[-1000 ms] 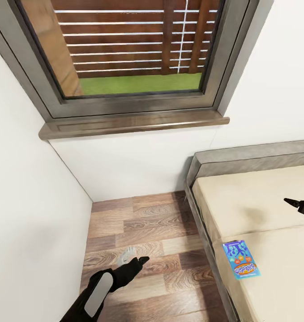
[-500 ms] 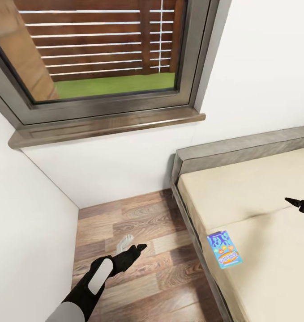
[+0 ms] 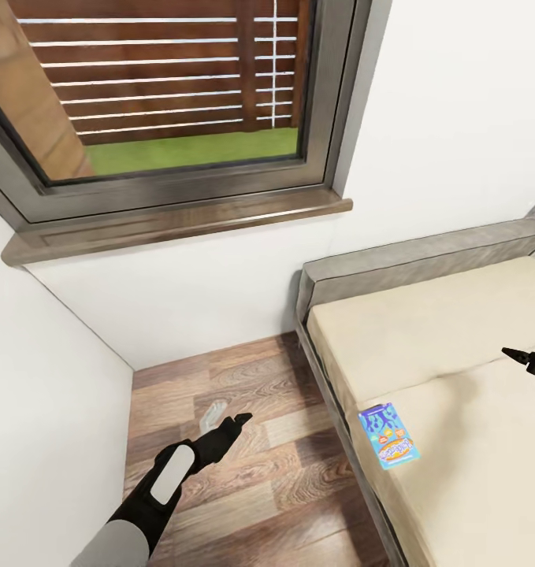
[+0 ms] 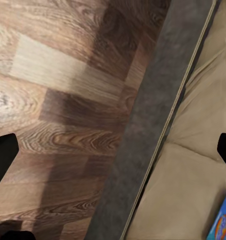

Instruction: Put all the toys in the child's room - the three board games (two on the bed and one on the table), the two jigsaw puzzles on the table, and the tennis ball on the table - inside the toy box on the table in the child's room.

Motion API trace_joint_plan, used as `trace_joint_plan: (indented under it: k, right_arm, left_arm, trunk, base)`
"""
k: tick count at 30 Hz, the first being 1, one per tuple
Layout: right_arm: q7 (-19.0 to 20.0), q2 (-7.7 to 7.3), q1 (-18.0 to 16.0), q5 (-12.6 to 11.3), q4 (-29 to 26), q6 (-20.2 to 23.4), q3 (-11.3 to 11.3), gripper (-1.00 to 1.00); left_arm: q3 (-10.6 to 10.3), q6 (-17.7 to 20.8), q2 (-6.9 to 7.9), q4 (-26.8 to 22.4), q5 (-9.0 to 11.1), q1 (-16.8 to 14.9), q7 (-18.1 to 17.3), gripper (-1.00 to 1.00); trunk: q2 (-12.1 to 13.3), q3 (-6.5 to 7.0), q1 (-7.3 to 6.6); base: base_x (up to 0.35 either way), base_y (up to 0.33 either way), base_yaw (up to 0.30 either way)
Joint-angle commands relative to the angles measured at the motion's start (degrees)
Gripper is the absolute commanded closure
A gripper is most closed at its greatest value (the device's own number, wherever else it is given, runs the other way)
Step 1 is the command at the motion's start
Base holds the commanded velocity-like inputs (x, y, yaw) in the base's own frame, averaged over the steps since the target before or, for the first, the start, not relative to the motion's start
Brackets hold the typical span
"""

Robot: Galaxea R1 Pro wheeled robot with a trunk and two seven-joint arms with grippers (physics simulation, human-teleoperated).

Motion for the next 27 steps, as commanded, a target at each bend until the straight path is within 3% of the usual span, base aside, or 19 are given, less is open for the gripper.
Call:
trace_joint_plan:
  k: [1, 13, 22, 27]
  right_arm:
    - [0.1, 0.01, 0.0, -0.4, 0.0, 0.5, -0.1, -1.00]
    - [0.0, 0.13, 0.0, -0.4, 0.0, 0.5, -0.1, -1.00]
    - [0.0, 0.19, 0.0, -0.4, 0.0, 0.5, 0.0, -1.00]
    - [0.0, 0.09, 0.0, -0.4, 0.0, 0.5, -0.1, -1.00]
  left_arm:
    - [0.0, 0.2, 0.00, 0.0, 0.2, 0.0, 0.0, -1.00]
    - [-0.1, 3.2, 1.07, -8.3, 0.4, 2.2, -3.3, -1.00]
    - [-0.1, 5.9, 3.22, -11.8, 0.6, 4.3, -13.8, -1.00]
    - [-0.2, 6.7, 3.39, -12.3, 0.5, 4.5, -16.0, -1.00]
  trunk:
    - [0.0, -0.04, 0.00]
    - [0.0, -0.04, 0.00]
    - [0.0, -0.04, 0.00]
    - [0.0, -0.04, 0.00]
  base:
    - [0.000, 0.000, -0.024]
    - [0.000, 0.000, -0.010]
    - [0.000, 0.000, -0.002]
    - [0.000, 0.000, 0.000]
